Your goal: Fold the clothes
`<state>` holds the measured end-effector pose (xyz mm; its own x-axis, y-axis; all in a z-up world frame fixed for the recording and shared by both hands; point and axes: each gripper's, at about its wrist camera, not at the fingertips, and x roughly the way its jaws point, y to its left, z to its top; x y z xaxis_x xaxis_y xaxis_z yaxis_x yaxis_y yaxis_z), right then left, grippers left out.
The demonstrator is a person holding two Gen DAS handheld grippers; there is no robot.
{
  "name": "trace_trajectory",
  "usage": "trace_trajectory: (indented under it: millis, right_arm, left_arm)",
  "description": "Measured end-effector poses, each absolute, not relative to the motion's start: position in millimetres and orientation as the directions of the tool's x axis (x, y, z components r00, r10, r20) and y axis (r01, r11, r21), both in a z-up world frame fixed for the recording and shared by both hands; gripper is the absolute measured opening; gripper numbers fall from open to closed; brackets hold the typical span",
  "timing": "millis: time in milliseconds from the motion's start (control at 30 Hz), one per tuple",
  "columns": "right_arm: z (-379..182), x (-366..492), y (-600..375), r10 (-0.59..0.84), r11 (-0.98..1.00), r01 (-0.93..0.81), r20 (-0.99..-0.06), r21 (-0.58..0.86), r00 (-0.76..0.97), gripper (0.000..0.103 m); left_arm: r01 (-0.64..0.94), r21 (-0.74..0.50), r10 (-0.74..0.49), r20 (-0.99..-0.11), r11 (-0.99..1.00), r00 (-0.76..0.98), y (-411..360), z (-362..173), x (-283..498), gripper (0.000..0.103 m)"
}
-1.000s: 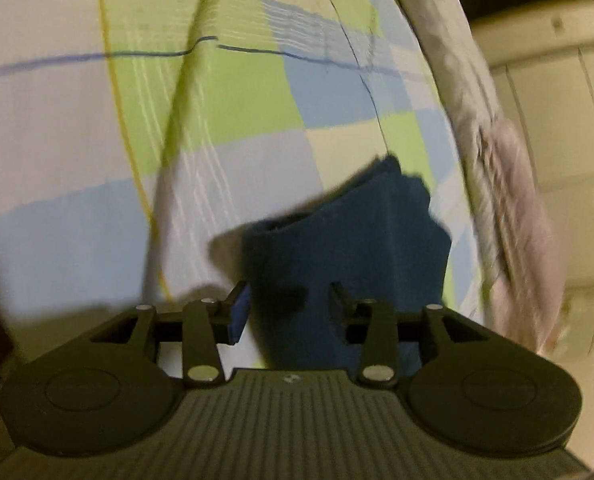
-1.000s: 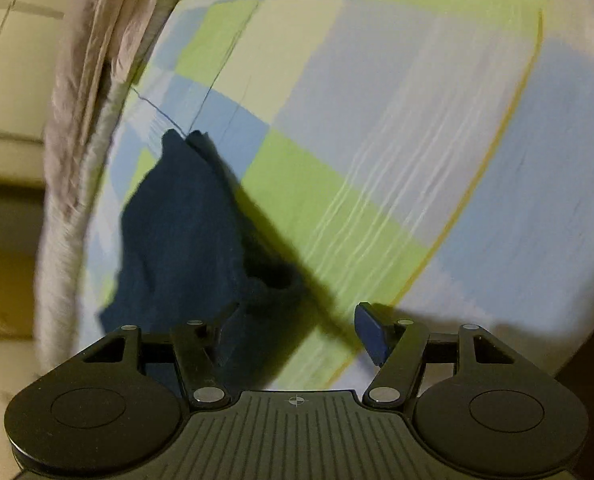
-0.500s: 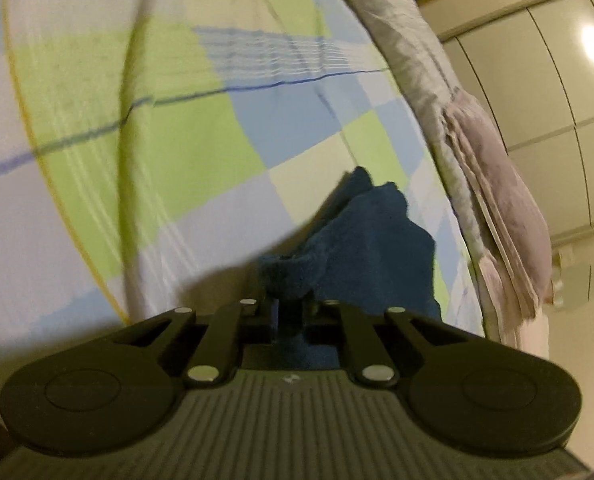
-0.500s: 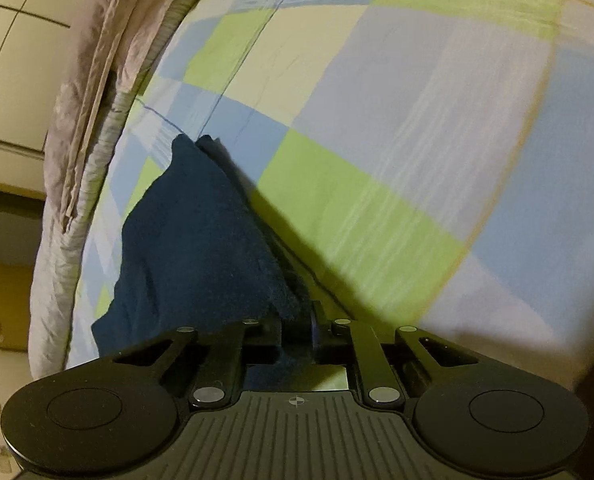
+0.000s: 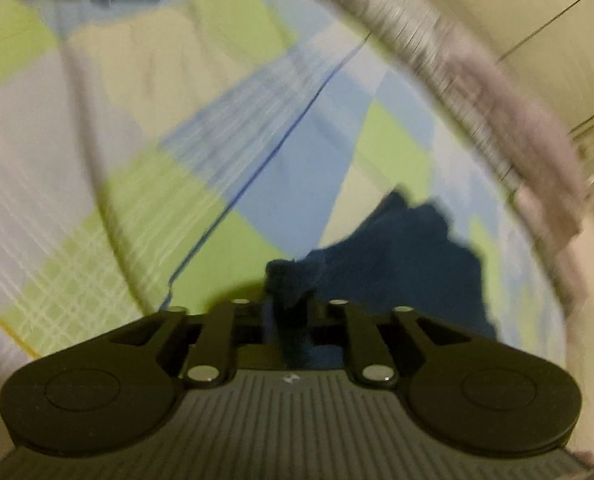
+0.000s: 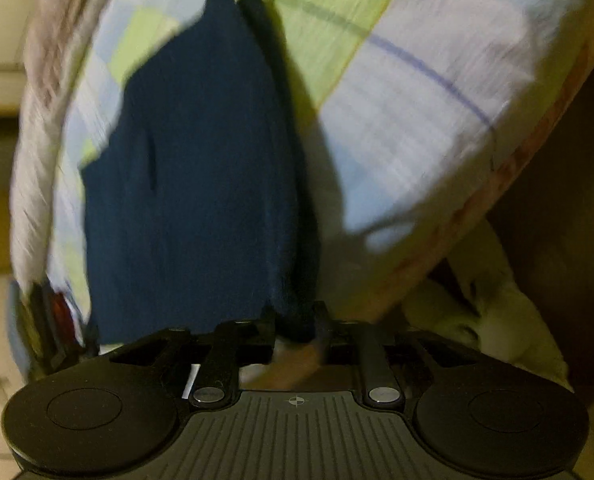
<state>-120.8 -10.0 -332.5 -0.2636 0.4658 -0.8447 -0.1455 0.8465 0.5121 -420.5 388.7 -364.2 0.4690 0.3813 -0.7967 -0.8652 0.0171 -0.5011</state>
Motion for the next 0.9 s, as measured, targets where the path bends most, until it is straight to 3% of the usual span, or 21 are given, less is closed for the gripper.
trace_trajectory:
  millis: [33,200,467,700,900]
  right_arm:
    - [-331.5,-118.1,-6.9,0.431,0.860,-0.166,-0.861,0.483,-0.270,0.054]
    - [-293.9,-75.4,-16.2,0.301,0.919,-0.214,-0.940,0.331,-0.161,0.054]
    - [-183.8,-34.6,44.9,0.349,0.654,-0.745,-0.926,0.133,0.142,0.054]
    - [-150.2,-12.5,127.1,0.513,0.242,-0.947,-0.856,0.209,-0.057,0.054]
    - [-137.2,12.3,142.8,0.476,-0.209,-0.962,-0.840,0.178,-0.259,0.054]
  left_arm:
    - [-0.873,-0.488,0.392,-0.803,0.001,0.450,384.6,-363.7,-422.6,0.026]
    - [-0.895,-0.424,0.436,-0.837,-0.137,0.330,345.9,-336.5,-455.1,0.027]
    - [-0.910,-0.366,0.458,-0.855,-0.196,0.245,269.2,-249.5,-467.4,0.028]
    - [-0.917,-0.325,0.534,-0.830,-0.232,0.159,203.1,-189.0,-409.8,0.029]
    - [-0.874,-0.253,0.508,-0.861,-0.415,0.008,105.4,-167.6,-314.7,0.034]
